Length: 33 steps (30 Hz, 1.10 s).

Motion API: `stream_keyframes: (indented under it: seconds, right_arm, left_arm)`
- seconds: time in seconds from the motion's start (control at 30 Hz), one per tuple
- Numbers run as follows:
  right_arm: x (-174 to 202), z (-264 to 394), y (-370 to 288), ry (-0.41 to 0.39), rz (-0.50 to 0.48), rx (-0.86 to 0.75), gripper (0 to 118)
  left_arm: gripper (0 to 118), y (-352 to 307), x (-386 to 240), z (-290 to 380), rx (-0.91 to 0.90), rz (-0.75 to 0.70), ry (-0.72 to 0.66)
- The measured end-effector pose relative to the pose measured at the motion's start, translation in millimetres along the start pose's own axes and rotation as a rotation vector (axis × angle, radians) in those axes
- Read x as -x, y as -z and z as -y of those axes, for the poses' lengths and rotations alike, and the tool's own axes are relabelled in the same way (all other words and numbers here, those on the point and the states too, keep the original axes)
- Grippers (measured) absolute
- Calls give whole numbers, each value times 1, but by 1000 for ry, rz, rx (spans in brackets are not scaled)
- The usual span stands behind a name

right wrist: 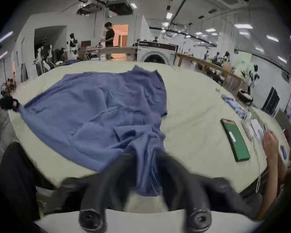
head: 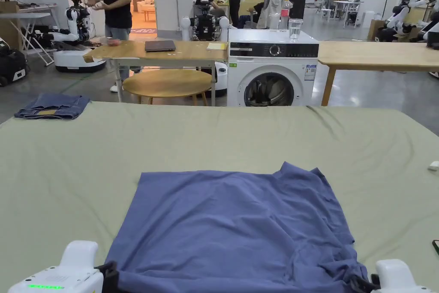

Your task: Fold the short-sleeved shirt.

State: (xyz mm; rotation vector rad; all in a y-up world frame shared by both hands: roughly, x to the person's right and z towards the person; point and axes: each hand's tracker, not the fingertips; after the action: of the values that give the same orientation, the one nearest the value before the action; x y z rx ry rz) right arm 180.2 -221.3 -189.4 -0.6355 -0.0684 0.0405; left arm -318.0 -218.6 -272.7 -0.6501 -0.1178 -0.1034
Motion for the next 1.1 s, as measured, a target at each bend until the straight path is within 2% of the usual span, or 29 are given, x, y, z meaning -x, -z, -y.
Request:
stream_keyframes:
  seconds: [0.07, 0.1, 0.13, 0.3, 0.33, 0.37, 0.4, 0.43, 0.47, 0.53, 0.63, 0.73, 0.77, 0.8, 0.83, 0.87, 0.9, 0.93, 0.97, 1.1]
  right_arm:
    - [16, -25, -18, 40, -24, -63, 112]
    - [27, -36, -28, 49, -49, -106, 118]
    - [21, -38, -9, 49, -61, -154, 118]
    - [78, -72, -31, 1, -87, -230, 118]
    - [87, -73, -35, -11, -95, -244, 107]
    - [93, -72, -38, -19, -98, -269, 66]
    - [97, -71, -37, -29, -80, -278, 15]
    - [100, -70, -36, -34, -72, -273, 0]
    - [103, -67, -37, -38, -61, -278, 0]
    - [102, -63, -34, -35, -134, -250, 0]
    - [101, -55, -31, -56, -104, -234, 0]
    - [92, -48, -28, -33, -109, -205, 0]
    - [90, -45, -27, -27, -108, -197, 0]
    - [86, -43, -23, -27, -106, -186, 0]
    - [84, -40, -20, -31, -102, -174, 0]
    - [82, -38, -18, -33, -95, -163, 0]
    - [79, -36, -14, -32, -91, -149, 0]
    - [76, -34, -11, -30, -86, -136, 0]
    - [74, -33, -9, -27, -78, -128, 0]
    - [57, -28, -2, -11, -38, -94, 0]
  left_arm:
    - [109, -15, -16, -18, -75, 4, 13]
    - [114, -22, -25, -28, -129, 0, 27]
    - [114, -28, -36, -39, -172, -11, 45]
    - [114, -43, -81, -70, -217, 33, 80]
    - [110, -44, -86, -69, -224, 44, 82]
    - [75, -46, -88, -68, -222, 54, 83]
    - [15, -47, -89, -68, -217, 54, 83]
    - [0, -45, -89, -68, -200, 48, 87]
    - [0, -43, -83, -59, -203, 41, 90]
    - [0, -42, -64, -54, -162, 96, 39]
    - [0, -38, -34, -39, -121, 27, 45]
    - [0, -29, 6, -20, -28, 27, -7]
    - [5, -26, 18, -12, -13, 40, -10]
    - [35, -24, 27, -5, -7, 45, -2]
    - [79, -23, 35, 3, 5, 42, 2]
    - [105, -22, 39, 6, 24, 54, 3]
    - [113, -17, 43, 13, 71, 88, 3]
    - [113, -11, 45, 20, 103, 108, 5]
    - [118, -10, 45, 25, 72, 109, 10]
    - [116, -3, 33, 23, 141, 122, 6]
